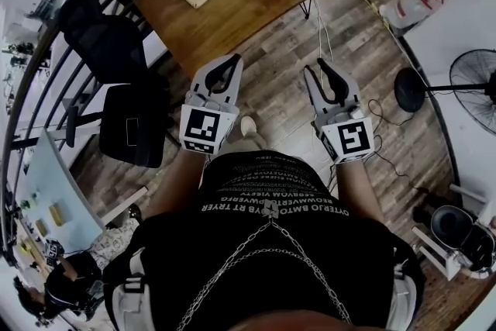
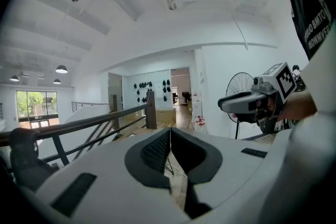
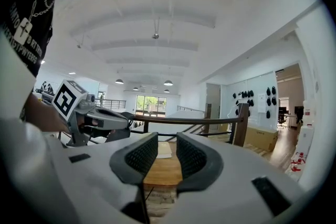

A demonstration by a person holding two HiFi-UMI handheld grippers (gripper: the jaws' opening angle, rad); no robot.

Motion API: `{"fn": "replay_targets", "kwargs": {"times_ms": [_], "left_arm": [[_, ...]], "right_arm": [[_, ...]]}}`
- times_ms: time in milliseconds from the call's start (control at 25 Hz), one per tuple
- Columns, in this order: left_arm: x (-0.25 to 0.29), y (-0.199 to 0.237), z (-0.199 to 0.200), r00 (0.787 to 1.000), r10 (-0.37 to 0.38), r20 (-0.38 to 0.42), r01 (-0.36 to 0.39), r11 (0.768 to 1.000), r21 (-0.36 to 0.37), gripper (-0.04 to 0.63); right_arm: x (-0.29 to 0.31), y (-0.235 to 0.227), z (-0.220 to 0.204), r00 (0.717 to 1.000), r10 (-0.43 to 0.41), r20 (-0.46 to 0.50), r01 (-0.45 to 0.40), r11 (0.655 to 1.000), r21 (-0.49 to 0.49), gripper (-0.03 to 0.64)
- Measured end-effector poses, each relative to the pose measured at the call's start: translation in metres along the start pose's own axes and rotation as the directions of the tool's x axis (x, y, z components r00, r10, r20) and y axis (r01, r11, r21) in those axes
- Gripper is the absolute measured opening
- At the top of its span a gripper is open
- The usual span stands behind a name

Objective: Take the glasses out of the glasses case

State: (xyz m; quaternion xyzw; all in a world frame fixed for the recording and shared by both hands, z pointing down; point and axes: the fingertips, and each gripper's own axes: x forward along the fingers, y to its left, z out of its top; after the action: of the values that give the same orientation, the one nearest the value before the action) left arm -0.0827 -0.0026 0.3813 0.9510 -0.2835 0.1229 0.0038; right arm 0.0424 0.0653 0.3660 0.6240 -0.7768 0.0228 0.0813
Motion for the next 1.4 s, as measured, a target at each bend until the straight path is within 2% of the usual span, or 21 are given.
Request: {"fn": "replay_targets", "kwargs": {"times_ms": [240,640,960,1240,1400], "left_arm": [[0.014,0.018,0.005,1.0,-0.032,-0.002,0.032,0.999,0.009,0.029],[0.03,0.061,0.005,0.999,-0.036,0.015,0.036,0.999,0.007,0.029],[0.039,0.064,0.008,0.999,-0.039,0.023,0.039,0.999,-0.003,0.029],[0.06,0.064,0.001,1.0,-0.026,-0.01,0.026,1.0,-0.008,0.029],[0.076,0.073,0.007,1.0,-0.005,-0.011,0.005,1.0,-0.003,0.029]], "right_arm": [[0.019,-0.007,0.008,1.0,-0.025,0.007,0.026,1.0,-0.012,0.107],[0.053,-0.008,0.02,0.999,-0.035,0.005,0.035,0.999,-0.019,0.107],[0.058,-0.024,0.014,0.997,-0.067,-0.033,0.067,0.998,0.0,0.107],[0.068,-0.044,0.0,0.998,-0.047,-0.043,0.049,0.998,0.027,0.107],[0.089,-0.057,0.004,1.0,0.007,-0.02,-0.006,0.999,0.034,0.107]]}}
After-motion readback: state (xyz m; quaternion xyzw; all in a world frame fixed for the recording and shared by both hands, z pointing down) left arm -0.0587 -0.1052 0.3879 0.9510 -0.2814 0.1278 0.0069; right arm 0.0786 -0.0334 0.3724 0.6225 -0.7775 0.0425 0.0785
